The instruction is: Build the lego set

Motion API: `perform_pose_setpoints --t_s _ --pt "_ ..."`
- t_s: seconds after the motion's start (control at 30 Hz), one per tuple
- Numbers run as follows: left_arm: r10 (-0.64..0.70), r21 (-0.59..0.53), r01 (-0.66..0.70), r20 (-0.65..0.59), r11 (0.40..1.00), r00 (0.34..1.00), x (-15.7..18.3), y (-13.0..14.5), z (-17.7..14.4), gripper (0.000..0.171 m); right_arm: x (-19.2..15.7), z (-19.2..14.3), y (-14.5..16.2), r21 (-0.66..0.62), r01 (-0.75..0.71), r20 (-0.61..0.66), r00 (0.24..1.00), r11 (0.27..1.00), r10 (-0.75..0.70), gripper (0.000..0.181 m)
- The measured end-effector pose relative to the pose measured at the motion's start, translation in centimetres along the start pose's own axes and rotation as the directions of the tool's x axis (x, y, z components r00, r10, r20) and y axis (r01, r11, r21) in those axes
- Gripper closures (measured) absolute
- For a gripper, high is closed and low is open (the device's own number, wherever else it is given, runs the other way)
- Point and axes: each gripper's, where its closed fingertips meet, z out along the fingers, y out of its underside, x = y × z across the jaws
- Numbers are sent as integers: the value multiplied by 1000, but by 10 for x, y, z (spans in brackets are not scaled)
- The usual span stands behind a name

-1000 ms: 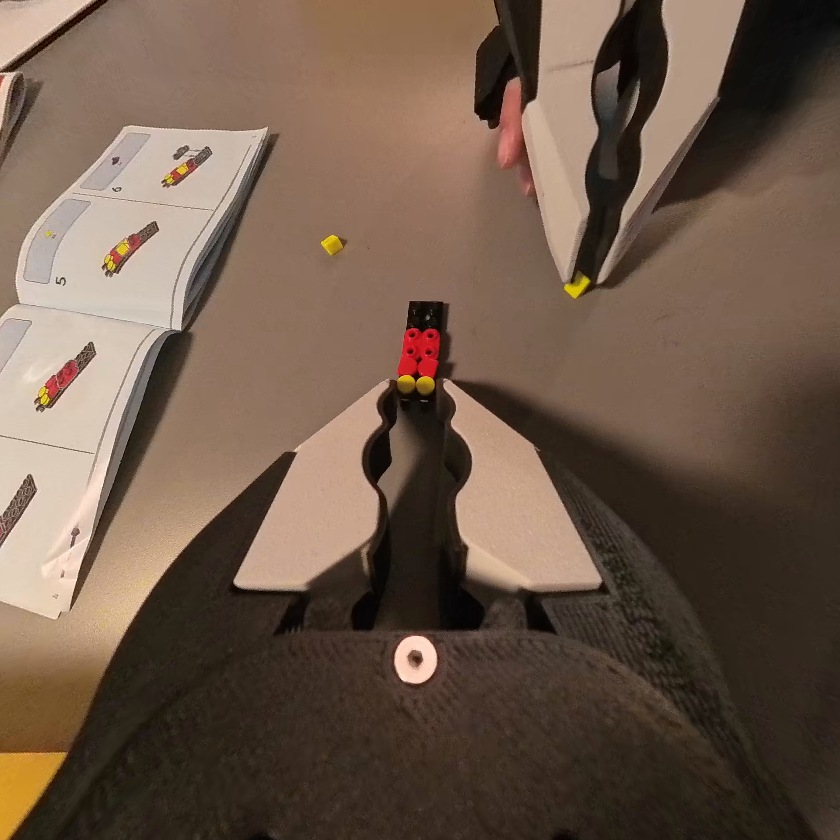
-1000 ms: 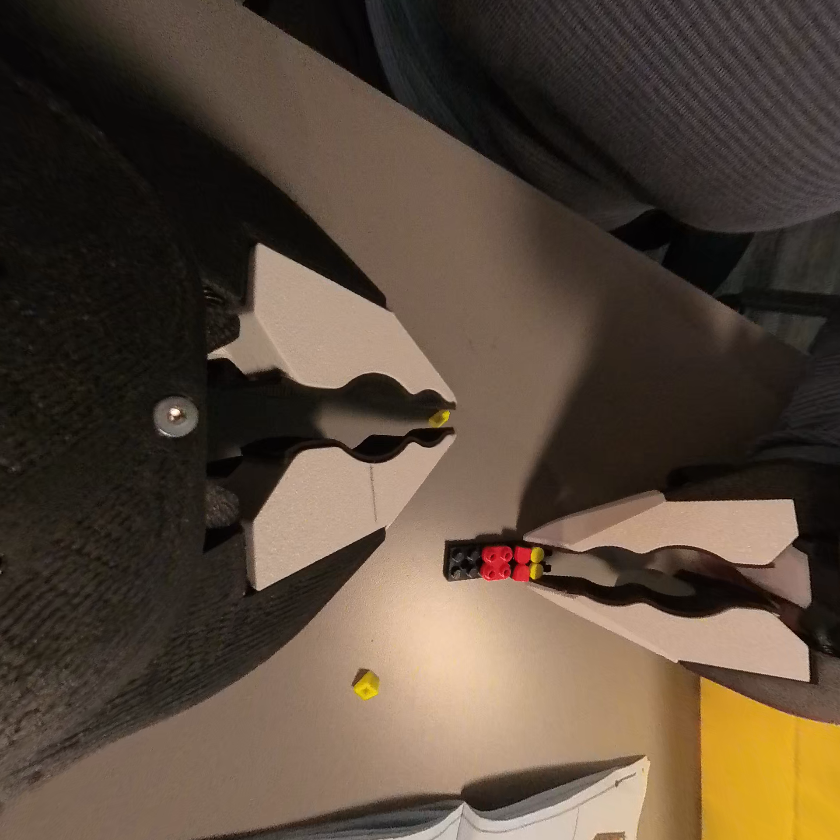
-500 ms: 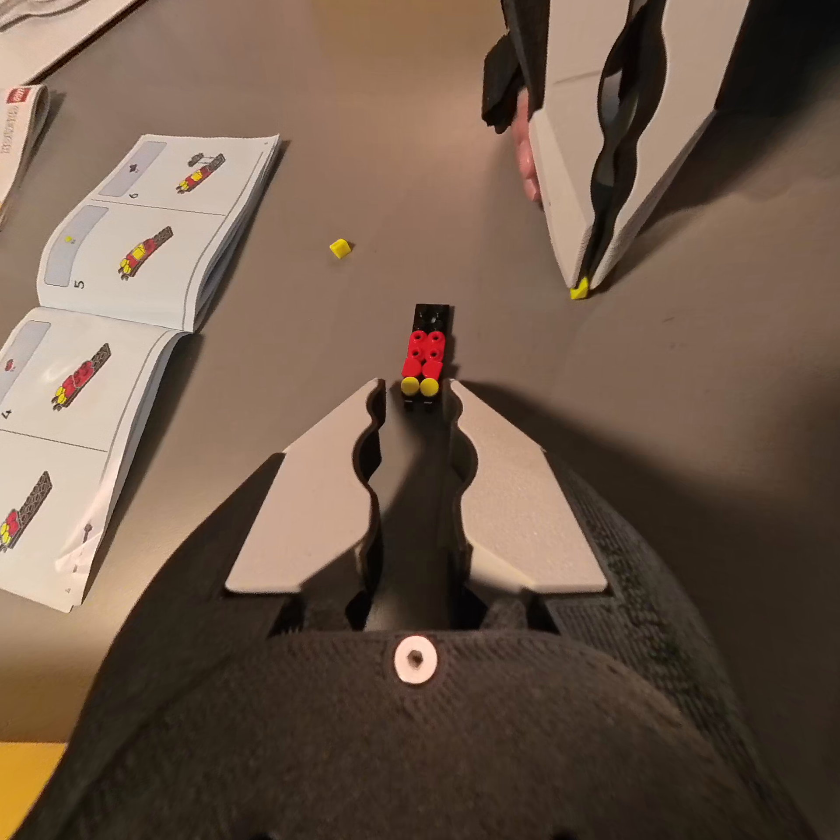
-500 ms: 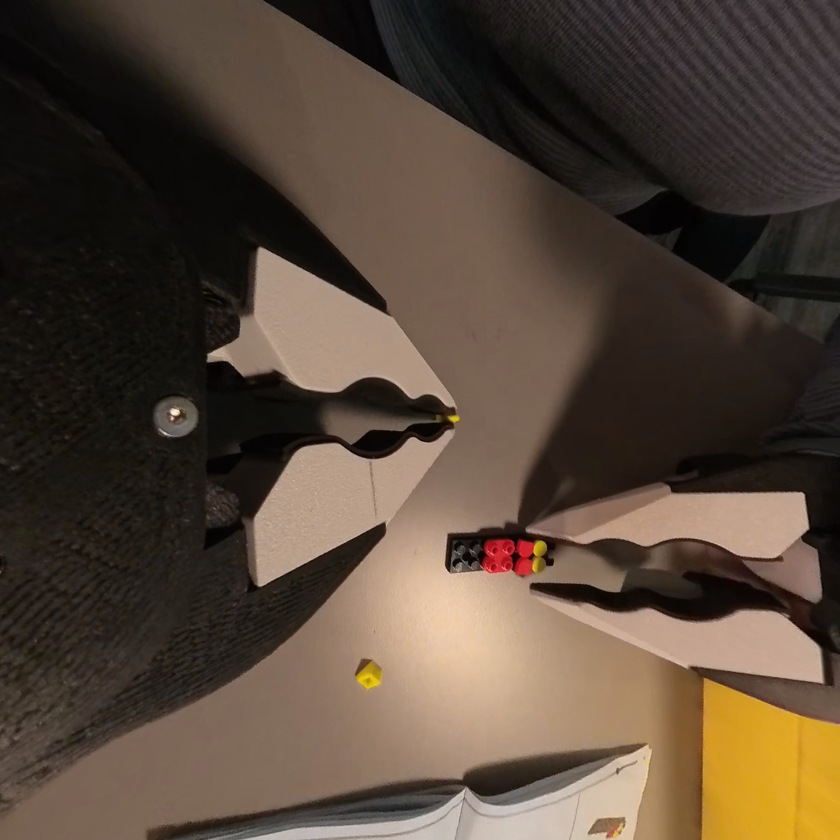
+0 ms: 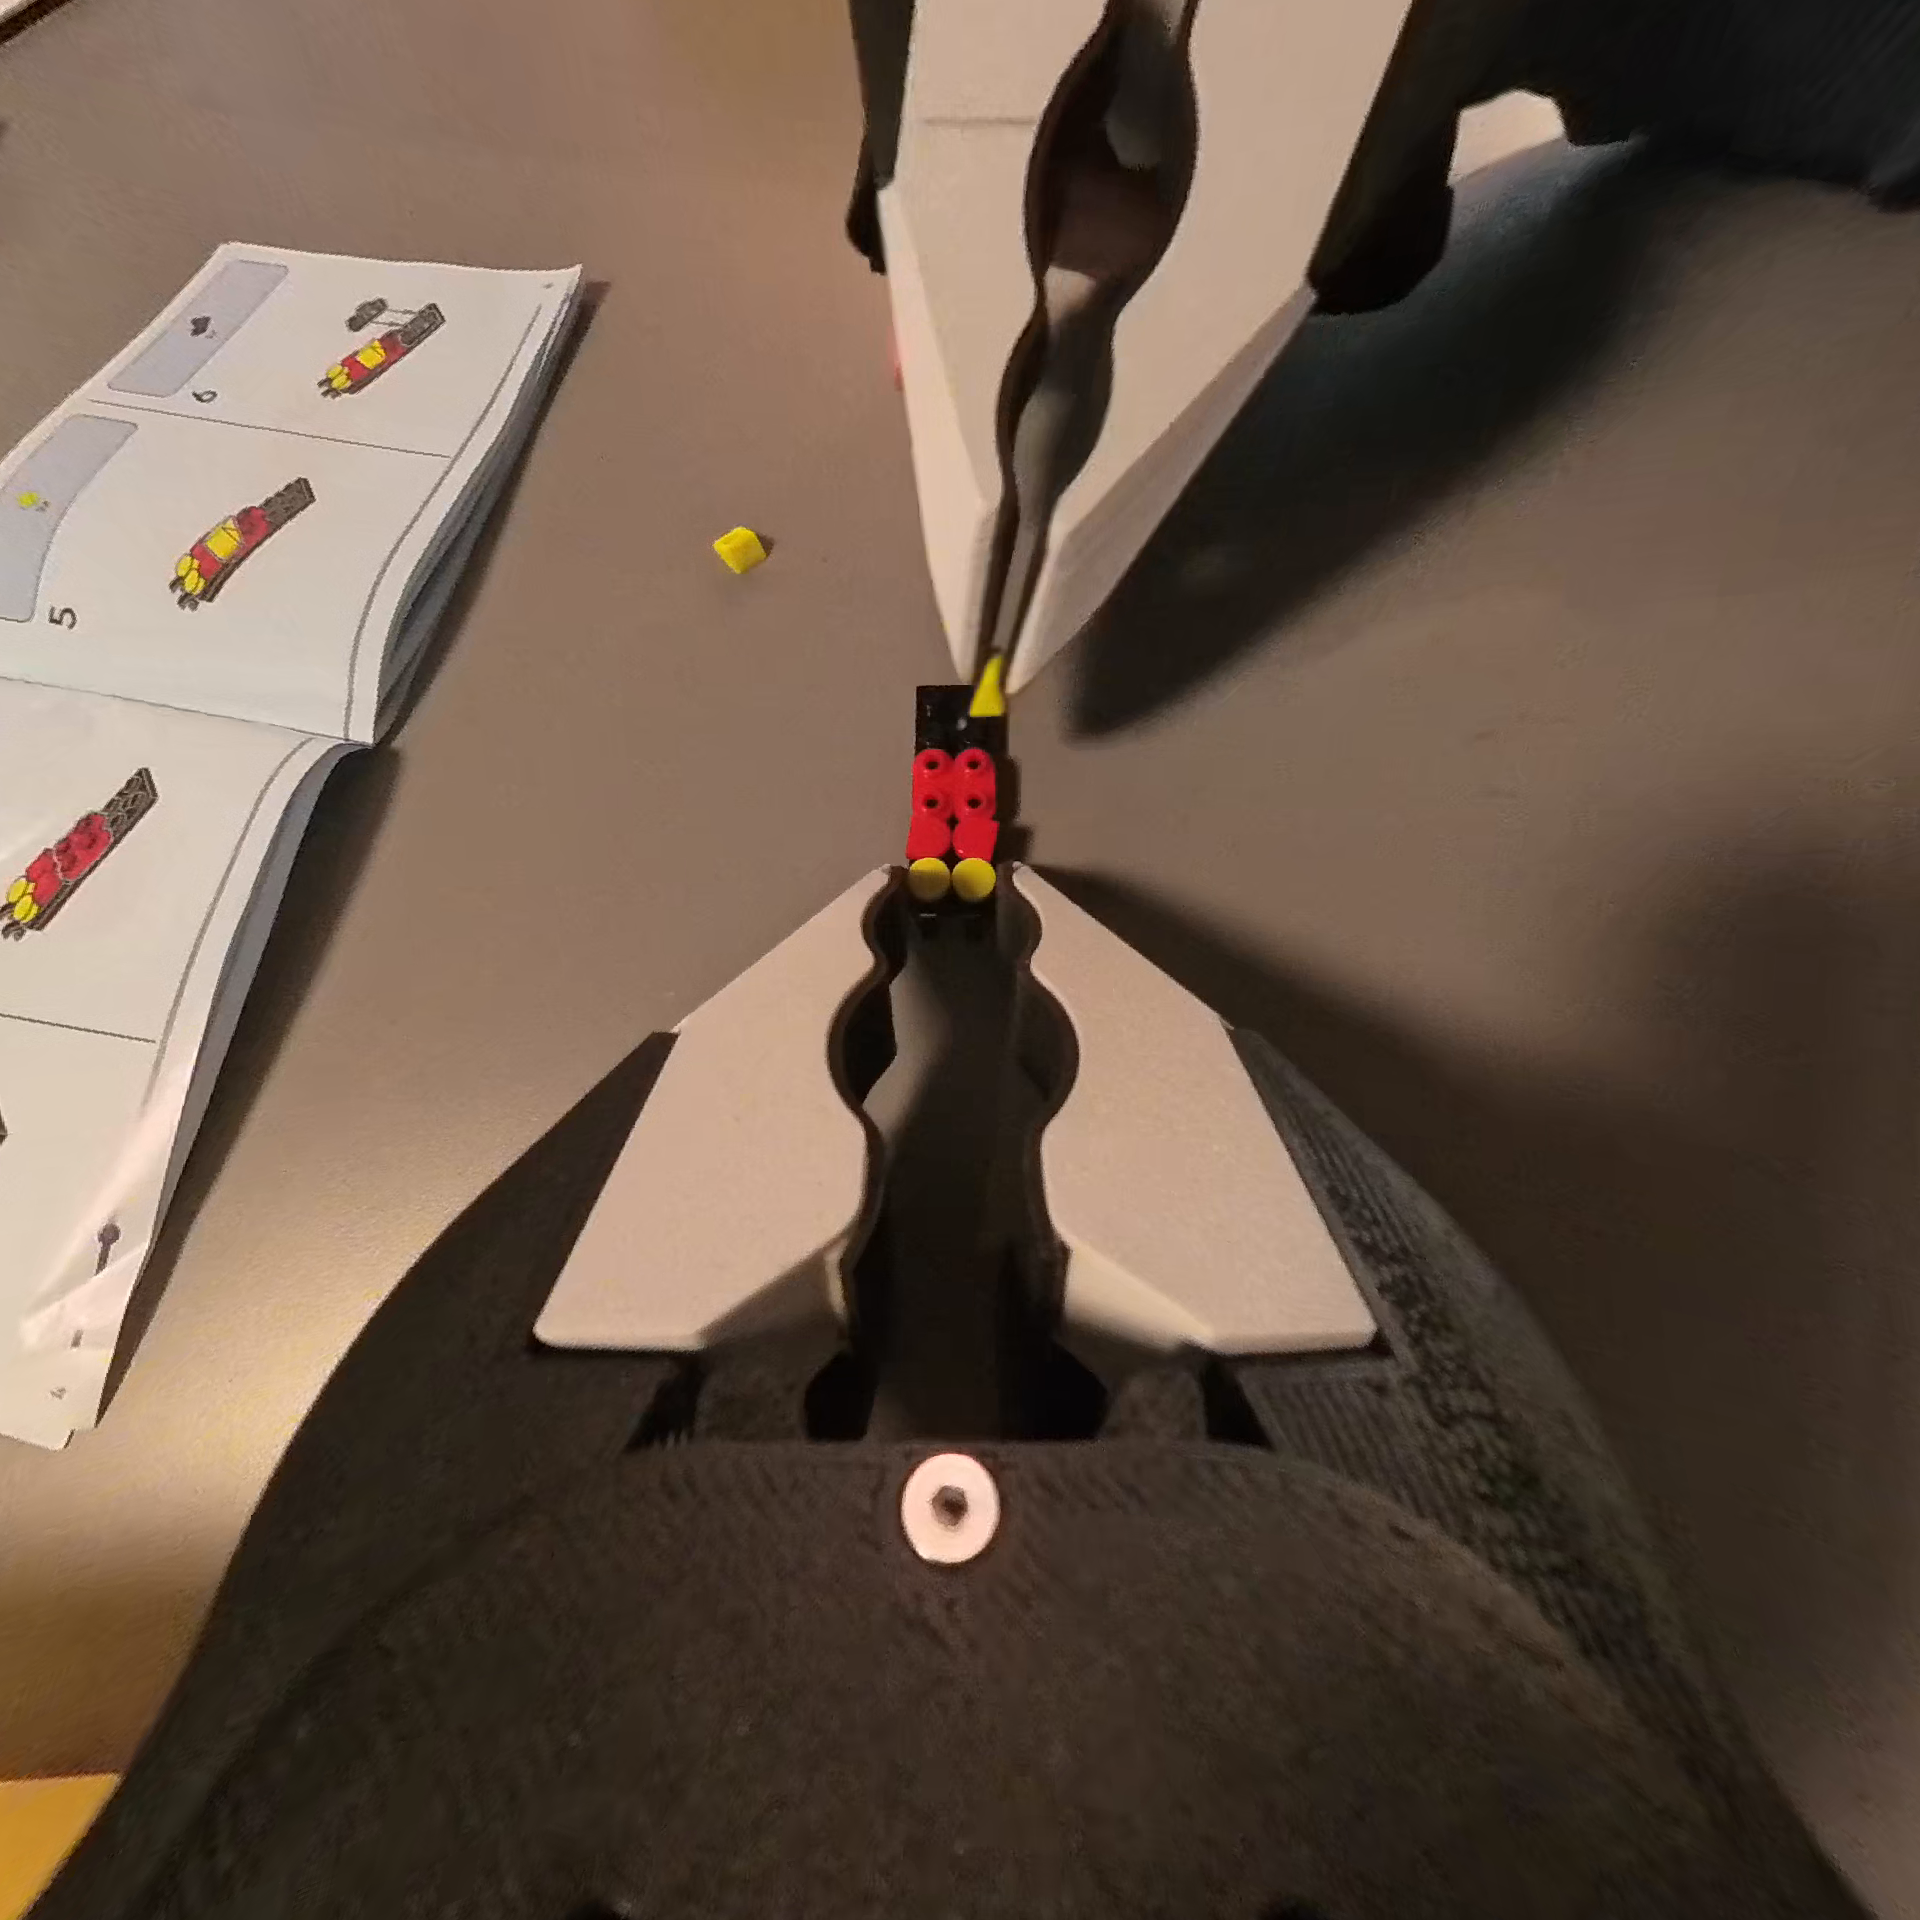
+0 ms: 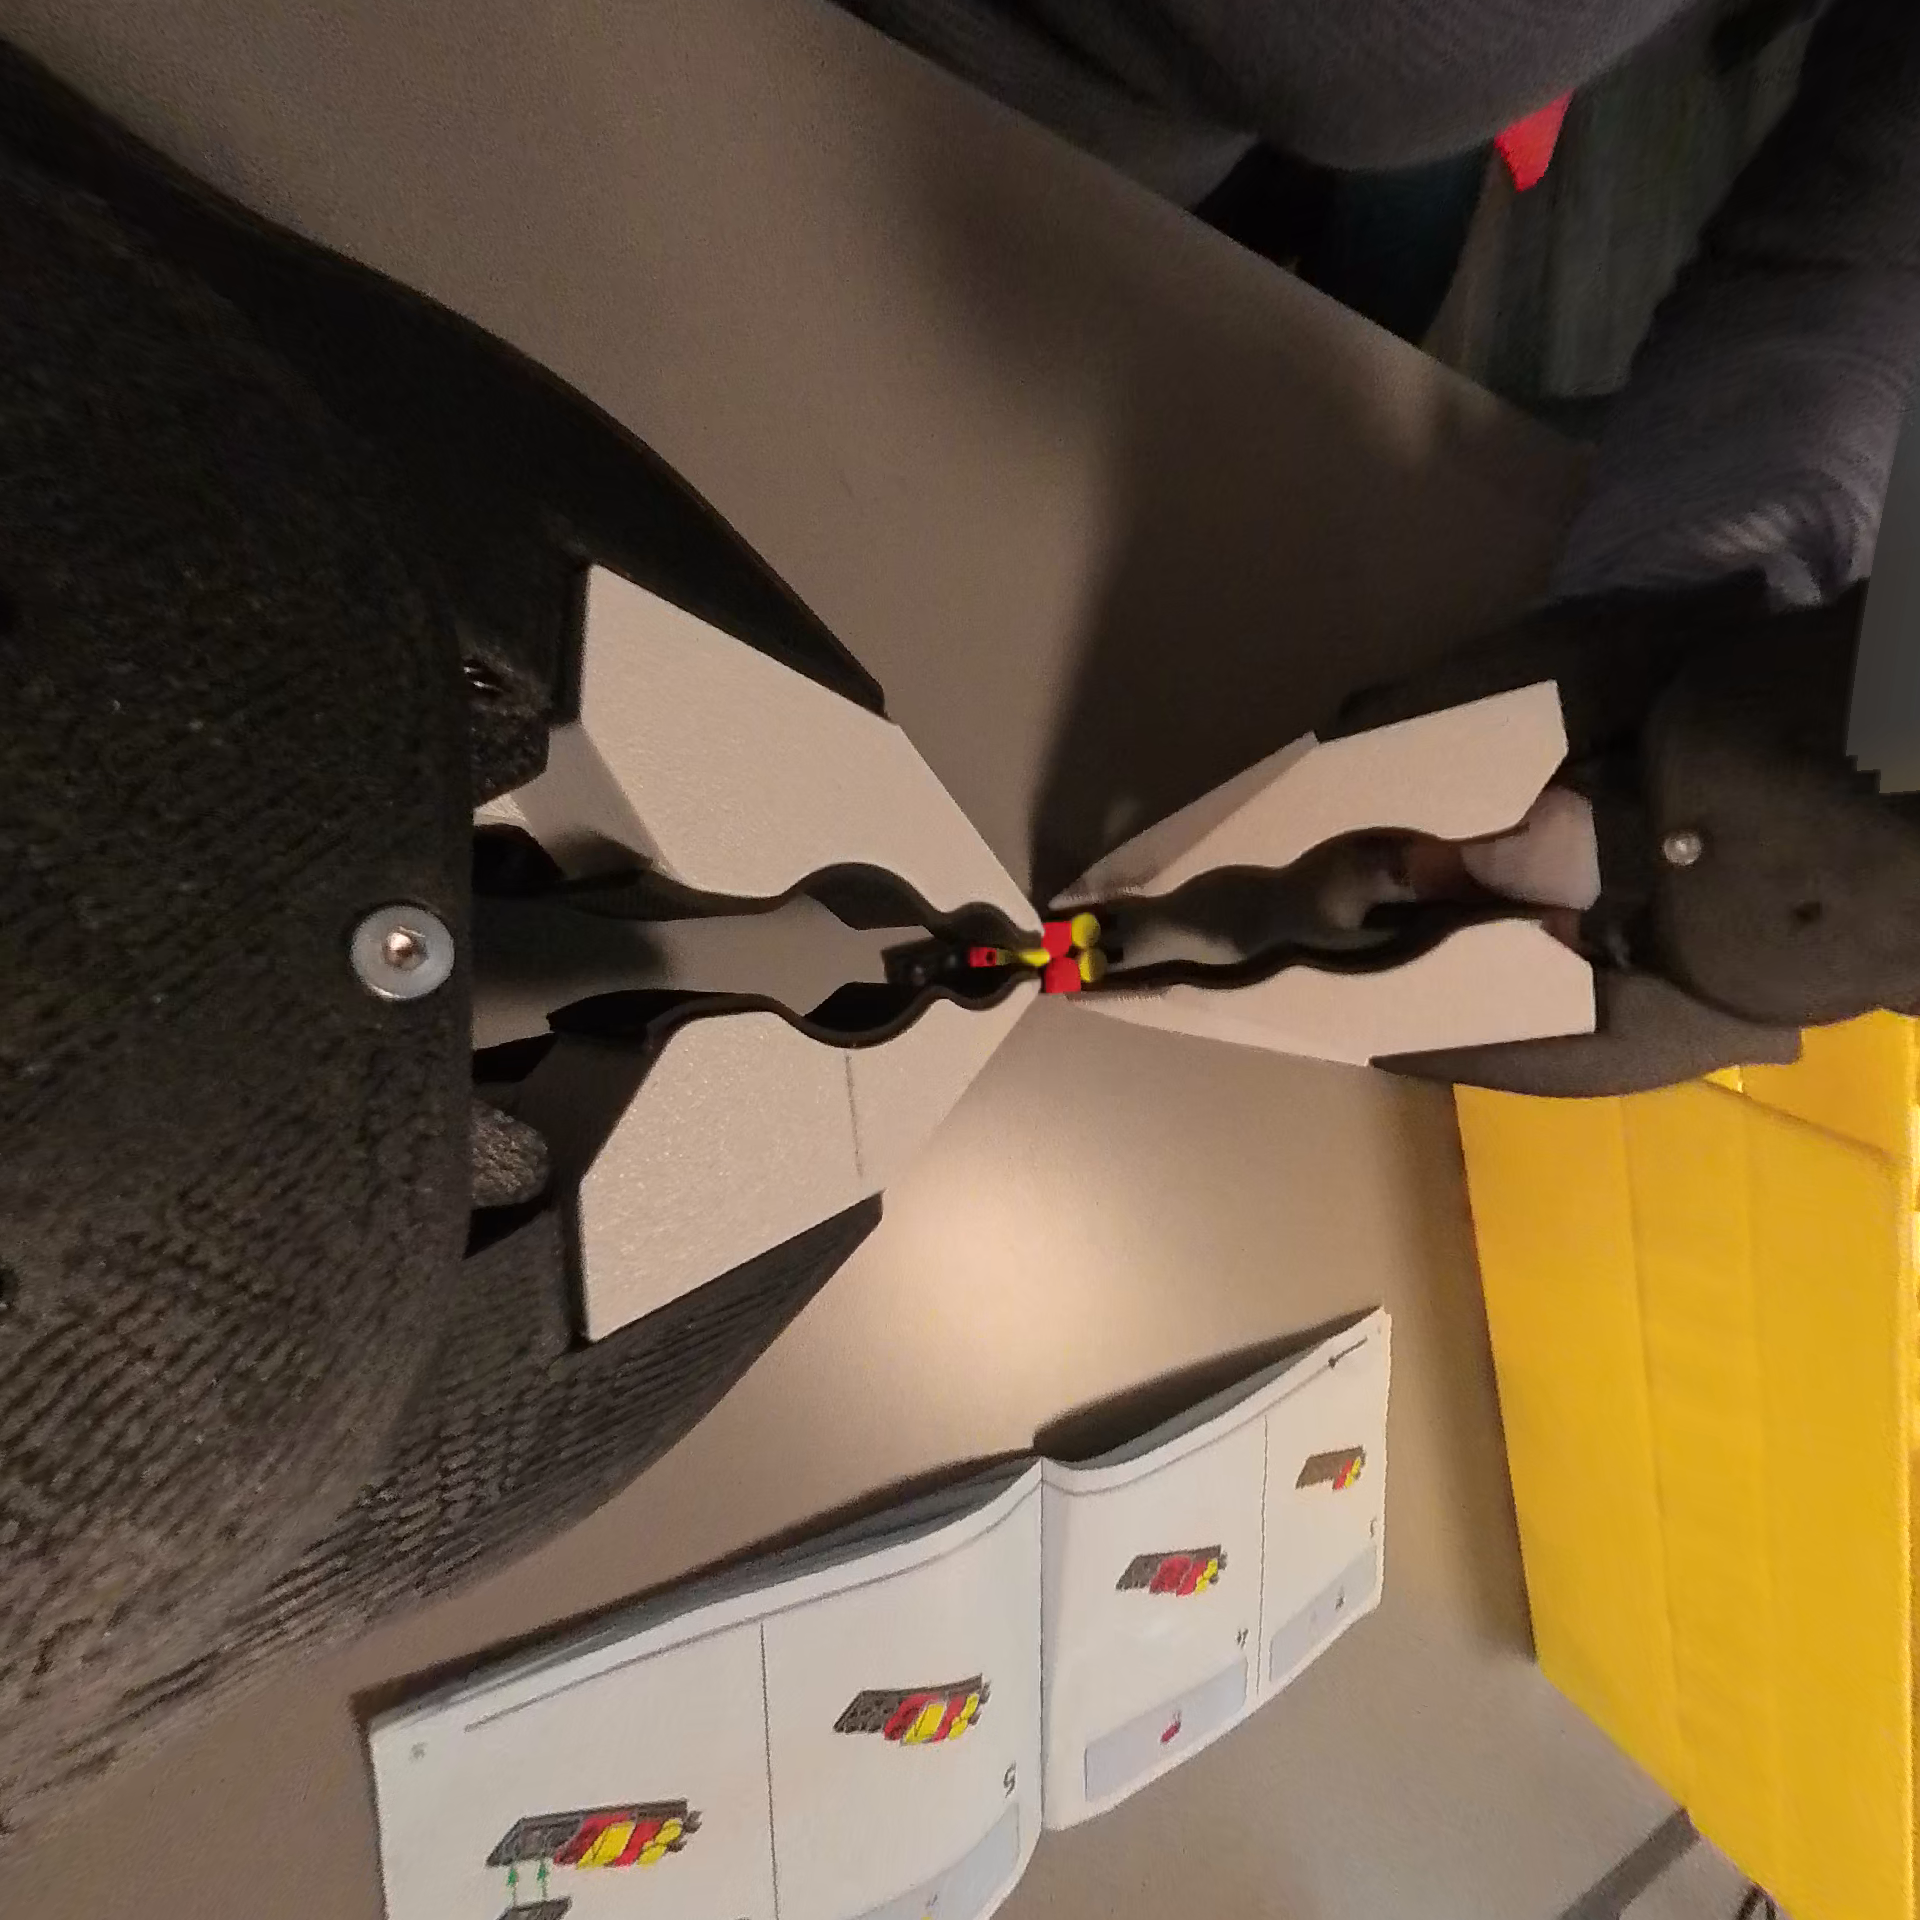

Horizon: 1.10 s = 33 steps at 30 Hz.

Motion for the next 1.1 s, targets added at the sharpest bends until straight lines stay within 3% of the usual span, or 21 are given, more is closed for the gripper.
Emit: perform_pose_setpoints --t_s 0.3,0.57,0.73,0.87,1.1 --pt "2 1 -2 -29 1000 1000 3 0 0 155 0 18 4 -102 40 -6 999 994 -41 181" --pt "34 7 -34 -35 999 999 7 0 -1 155 -3 15 8 -142 31 14 999 989 -29 181" --pt "9 6 -9 -14 1000 1000 2 -1 0 145 -4 17 8 -144 32 20 999 989 -29 181" --pt "33 5 -33 -40 999 999 7 -1 1 155 -3 17 8 -153 36 13 999 988 -34 180" --pt "63 8 -62 -29 998 998 8 -3 1 155 -2 16 9 -156 30 12 1000 987 -28 180"
